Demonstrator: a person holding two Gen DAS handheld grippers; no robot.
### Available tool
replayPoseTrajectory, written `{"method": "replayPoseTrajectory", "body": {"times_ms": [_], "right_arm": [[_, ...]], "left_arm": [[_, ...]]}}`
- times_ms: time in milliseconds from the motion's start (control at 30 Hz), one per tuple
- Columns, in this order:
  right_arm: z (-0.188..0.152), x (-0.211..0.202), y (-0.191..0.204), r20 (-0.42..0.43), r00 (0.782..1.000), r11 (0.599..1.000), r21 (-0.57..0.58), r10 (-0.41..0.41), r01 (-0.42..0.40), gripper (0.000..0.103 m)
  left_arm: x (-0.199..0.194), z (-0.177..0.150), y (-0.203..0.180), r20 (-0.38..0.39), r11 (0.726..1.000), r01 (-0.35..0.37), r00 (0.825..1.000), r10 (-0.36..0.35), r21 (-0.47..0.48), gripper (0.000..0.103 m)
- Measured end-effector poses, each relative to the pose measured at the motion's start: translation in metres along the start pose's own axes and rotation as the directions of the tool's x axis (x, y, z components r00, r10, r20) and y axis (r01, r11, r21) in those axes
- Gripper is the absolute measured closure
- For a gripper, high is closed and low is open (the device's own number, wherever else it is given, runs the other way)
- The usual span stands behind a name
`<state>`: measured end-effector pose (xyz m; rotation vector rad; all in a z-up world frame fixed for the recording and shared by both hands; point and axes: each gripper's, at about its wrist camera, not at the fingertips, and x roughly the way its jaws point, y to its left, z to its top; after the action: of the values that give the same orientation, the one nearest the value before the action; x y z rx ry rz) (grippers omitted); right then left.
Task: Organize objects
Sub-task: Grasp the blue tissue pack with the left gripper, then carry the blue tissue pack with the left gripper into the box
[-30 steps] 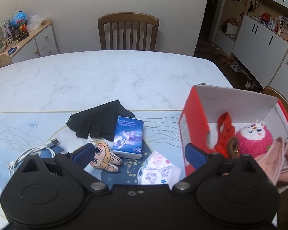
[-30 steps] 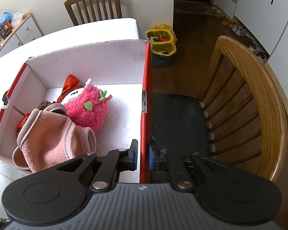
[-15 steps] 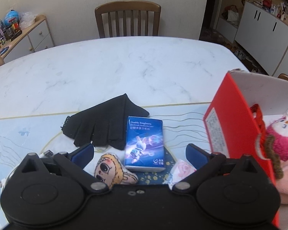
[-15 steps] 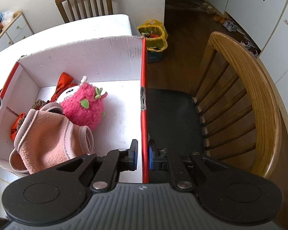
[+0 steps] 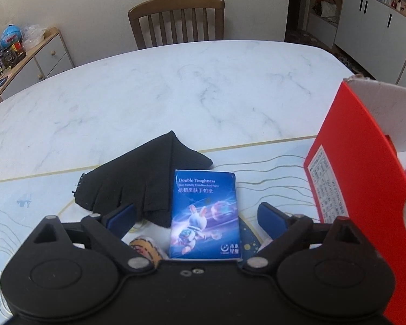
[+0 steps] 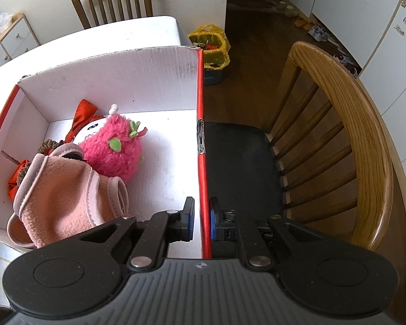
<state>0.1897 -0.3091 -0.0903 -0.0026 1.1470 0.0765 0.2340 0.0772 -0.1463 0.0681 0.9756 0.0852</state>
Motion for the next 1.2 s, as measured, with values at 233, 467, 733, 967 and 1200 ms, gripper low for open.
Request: {"method": "replayPoseTrajectory", "body": {"times_ms": [233, 467, 733, 967, 1200], "right_arm": [[0.001, 0.0, 0.001, -0.004, 1.0, 1.0, -0.003, 0.002, -0.002, 0.092], [0.002, 0.0, 0.0, -0.003, 1.0, 1.0, -0.006, 0.007, -0.007, 0.092], [0.002, 0.0, 0.001, 0.0, 1.0, 1.0, -0.013, 0.01, -0.01, 0.092], [0.0, -0.001, -0.001, 0.01, 1.0, 1.0, -0.015, 0.021, -0.021, 0.092], [-0.001, -0.002, -0.004, 0.019, 0.999, 0.999, -0.013, 0.037, -0.037, 0.092]], "left_arm": [[0.006, 0.0, -0.003, -0.01, 1.0, -0.024, 1.0, 0.024, 0.002, 0.027], [0.005, 0.0, -0.006, -0.014, 1.0, -0.03, 0.999, 0.03, 0.002, 0.051], [-0.01, 0.005, -0.008, 0.002, 1.0, -0.019, 1.0, 0.019, -0.007, 0.055], [-0.04, 0.013, -0.011, 0.047, 0.999, 0.014, 0.999, -0.013, -0.029, 0.055], [-0.072, 0.022, -0.025, 0.089, 0.998, 0.062, 0.994, -0.061, -0.009, 0.055]]}}
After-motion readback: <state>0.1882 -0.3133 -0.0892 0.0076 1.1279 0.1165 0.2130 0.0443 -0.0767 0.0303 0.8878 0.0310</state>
